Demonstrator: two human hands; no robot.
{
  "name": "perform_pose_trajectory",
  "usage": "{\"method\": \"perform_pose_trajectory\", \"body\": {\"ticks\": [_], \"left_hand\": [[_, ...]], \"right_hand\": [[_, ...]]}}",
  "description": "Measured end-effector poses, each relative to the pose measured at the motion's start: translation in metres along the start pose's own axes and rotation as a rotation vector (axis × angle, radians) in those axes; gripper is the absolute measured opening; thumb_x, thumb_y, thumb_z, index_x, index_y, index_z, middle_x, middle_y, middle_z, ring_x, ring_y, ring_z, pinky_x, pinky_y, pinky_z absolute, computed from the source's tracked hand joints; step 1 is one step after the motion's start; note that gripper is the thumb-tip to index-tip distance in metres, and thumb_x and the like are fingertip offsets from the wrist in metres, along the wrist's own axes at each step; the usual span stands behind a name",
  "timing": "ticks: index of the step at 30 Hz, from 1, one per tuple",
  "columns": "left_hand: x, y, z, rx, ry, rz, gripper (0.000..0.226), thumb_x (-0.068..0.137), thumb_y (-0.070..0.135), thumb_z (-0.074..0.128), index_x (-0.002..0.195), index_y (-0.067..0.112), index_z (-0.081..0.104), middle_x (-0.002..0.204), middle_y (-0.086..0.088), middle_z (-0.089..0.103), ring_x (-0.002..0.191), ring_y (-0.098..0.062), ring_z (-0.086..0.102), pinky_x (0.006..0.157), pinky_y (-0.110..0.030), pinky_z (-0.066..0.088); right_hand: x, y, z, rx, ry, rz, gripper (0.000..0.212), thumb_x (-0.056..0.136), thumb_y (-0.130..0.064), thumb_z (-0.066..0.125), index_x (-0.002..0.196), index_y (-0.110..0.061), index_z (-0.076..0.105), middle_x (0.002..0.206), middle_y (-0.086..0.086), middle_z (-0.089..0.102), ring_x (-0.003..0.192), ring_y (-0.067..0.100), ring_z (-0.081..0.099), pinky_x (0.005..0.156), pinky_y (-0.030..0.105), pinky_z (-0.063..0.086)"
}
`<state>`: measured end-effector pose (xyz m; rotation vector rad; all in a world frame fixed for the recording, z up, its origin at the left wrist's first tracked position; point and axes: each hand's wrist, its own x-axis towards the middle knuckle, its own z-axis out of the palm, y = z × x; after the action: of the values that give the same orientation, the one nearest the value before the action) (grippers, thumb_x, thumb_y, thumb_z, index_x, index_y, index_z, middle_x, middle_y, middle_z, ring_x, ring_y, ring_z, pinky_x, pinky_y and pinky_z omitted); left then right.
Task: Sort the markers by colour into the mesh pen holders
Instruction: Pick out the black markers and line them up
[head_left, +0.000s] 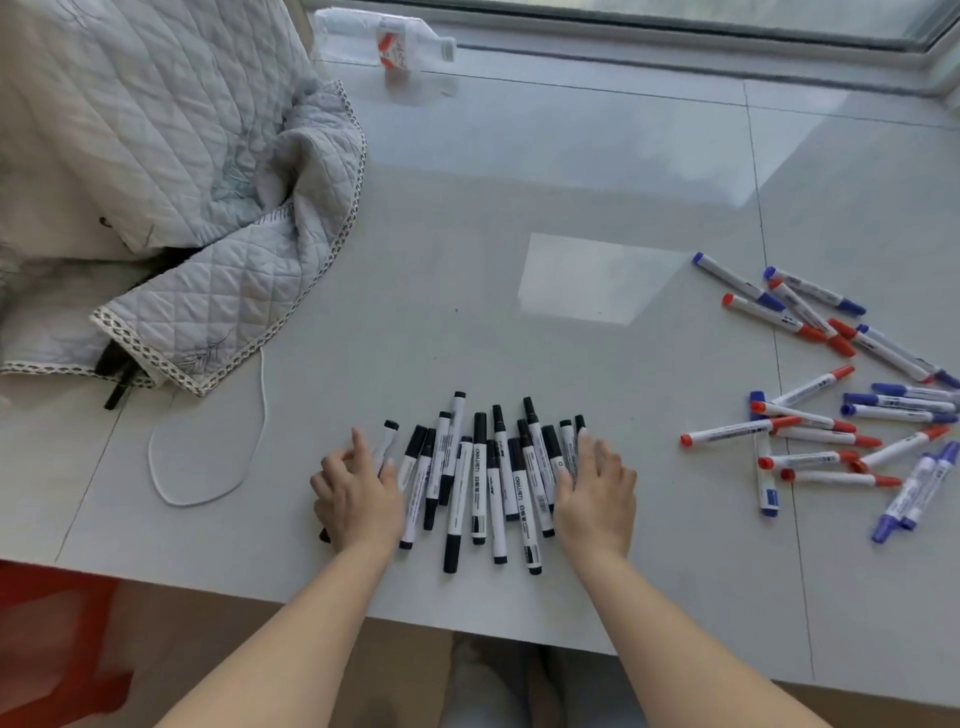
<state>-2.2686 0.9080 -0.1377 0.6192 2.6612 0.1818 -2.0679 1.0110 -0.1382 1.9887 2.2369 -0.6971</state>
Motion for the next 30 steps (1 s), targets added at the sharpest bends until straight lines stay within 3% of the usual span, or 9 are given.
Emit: {"method": "perform_pose_trajectory", "body": {"ticks": [4,8,16,23,30], "left_hand": [[-0.011,0.005,0.006,-0.129,0.017,-0.012,0.061,0.093,0.042,0.041,0.147,0.025,0.019,0.137,-0.011,0.031,0.119,-0.031,0.029,0.096,-0.046,0.032],[-0.018,0.005,0.011,-0.136,0.023,0.073,0.06,0.091,0.045,0.044,0.145,0.032,0.022,0.139,-0.007,0.031,0.121,-0.028,0.029,0.097,-0.045,0.032],[-0.032,0.004,0.022,-0.033,-0.006,0.13,0.067,0.089,0.051,0.043,0.147,0.027,0.017,0.148,-0.008,0.021,0.127,-0.028,0.023,0.1,-0.045,0.028],[-0.037,0.002,0.024,0.041,-0.023,0.173,0.07,0.09,0.055,0.036,0.148,0.026,0.01,0.151,-0.009,0.015,0.131,-0.027,0.018,0.105,-0.044,0.024],[-0.036,0.009,0.006,-0.067,0.02,0.21,0.065,0.089,0.04,0.051,0.144,0.017,0.026,0.147,-0.016,0.025,0.133,-0.031,0.023,0.11,-0.044,0.023]], "right_hand": [[-0.015,-0.006,0.011,0.026,-0.051,-0.019,0.058,0.096,-0.042,0.031,0.148,-0.025,0.012,0.157,-0.003,0.006,0.141,0.02,0.007,0.113,0.038,0.016],[-0.024,-0.012,0.022,0.064,-0.065,-0.011,0.064,0.096,-0.048,0.028,0.148,-0.027,-0.003,0.157,-0.005,-0.012,0.143,0.012,-0.012,0.116,0.031,-0.003],[-0.04,-0.027,0.036,0.054,-0.013,0.071,0.065,0.096,-0.048,0.024,0.145,-0.025,-0.013,0.156,0.0,-0.017,0.143,0.015,-0.015,0.114,0.03,-0.007],[-0.05,-0.024,0.04,0.063,0.014,0.102,0.065,0.096,-0.045,0.026,0.145,-0.024,-0.011,0.157,0.002,-0.014,0.144,0.016,-0.012,0.111,0.027,-0.01],[-0.051,-0.022,0.025,0.081,-0.019,0.107,0.065,0.095,-0.047,0.027,0.148,-0.021,0.0,0.158,0.003,-0.008,0.144,0.019,-0.005,0.116,0.032,0.0]]}}
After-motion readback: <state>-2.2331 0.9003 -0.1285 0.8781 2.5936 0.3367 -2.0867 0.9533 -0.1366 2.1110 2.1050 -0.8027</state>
